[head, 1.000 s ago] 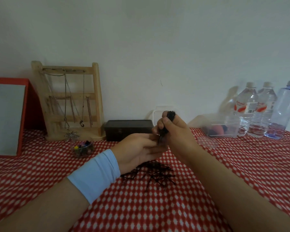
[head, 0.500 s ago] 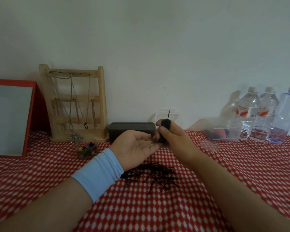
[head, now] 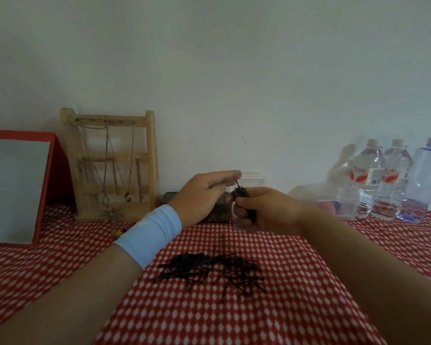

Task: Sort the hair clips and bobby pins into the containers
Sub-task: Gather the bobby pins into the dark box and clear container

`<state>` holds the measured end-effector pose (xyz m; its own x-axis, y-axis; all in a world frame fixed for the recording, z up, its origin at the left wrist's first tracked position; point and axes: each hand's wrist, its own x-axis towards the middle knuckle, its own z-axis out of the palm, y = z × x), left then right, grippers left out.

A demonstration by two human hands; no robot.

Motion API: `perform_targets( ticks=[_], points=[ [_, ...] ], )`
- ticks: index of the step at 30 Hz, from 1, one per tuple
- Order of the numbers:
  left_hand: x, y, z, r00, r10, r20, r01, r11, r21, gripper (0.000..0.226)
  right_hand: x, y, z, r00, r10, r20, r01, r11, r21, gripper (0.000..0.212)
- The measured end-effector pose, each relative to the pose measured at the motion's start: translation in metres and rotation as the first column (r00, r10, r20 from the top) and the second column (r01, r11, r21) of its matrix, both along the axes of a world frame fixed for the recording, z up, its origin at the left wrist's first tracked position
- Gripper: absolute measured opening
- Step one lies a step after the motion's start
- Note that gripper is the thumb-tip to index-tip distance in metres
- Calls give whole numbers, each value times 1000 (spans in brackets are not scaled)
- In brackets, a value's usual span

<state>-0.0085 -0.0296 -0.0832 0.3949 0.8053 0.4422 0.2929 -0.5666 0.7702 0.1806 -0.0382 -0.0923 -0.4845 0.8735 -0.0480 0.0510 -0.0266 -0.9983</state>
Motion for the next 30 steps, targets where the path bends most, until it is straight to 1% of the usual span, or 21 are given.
perform_targets(
  ticks=[1,5,7,8,9,10,12,13,14,15,17,20,23,25,27,29,30],
  points=[
    [3,3,1,1000,15,-27,-14,1000,27,42,2,3,4,1000,0,27,0,1000,-4,24],
    [10,16,2,998,4,-70,-2,999,32,49,14,20,14,980,9,197,-18,999,44,22],
    [16,23,4,995,28,-99,-21,997,68,50,21,30,20,959,-7,282,-18,996,84,19],
    [20,29,5,994,41,-97,-34,996,79,50,24,36,22,936,-39,350,-5,992,123,19],
    [23,34,5,994,56,-95,-48,995,85,49,27,43,24,892,-91,443,10,983,183,19],
    [27,40,7,991,75,-109,-64,993,97,48,29,51,25,819,-156,553,11,966,258,20],
    [34,50,8,974,114,-196,-89,987,132,45,33,65,24,604,-278,747,-68,916,396,22],
    [37,55,8,961,125,-247,-93,986,136,44,34,72,21,511,-312,801,-123,896,427,22],
    [41,60,8,948,128,-291,-94,987,127,44,36,79,17,451,-328,830,-154,888,434,24],
    [44,65,6,936,129,-329,-95,989,115,44,37,85,12,421,-332,844,-163,888,430,26],
    [49,73,0,908,142,-394,-106,988,113,44,39,95,1,392,-342,854,-170,885,433,29],
    [51,83,-11,862,178,-475,-130,983,132,45,40,103,-11,383,-369,847,-212,857,469,36],
    [50,90,-25,811,224,-541,-150,973,177,44,50,102,-9,446,-383,809,-215,832,512,50],
    [49,92,-31,785,235,-574,-147,969,196,41,59,100,-4,523,-397,754,-166,821,547,48],
    [52,90,-37,772,217,-598,-116,972,202,37,68,97,2,593,-421,686,-100,807,582,39],
    [55,87,-42,767,173,-617,-54,977,207,34,75,94,6,631,-448,633,-42,795,605,32],
    [57,86,-45,755,157,-637,-24,977,212,34,78,94,6,631,-458,626,-25,794,607,30]
  ],
)
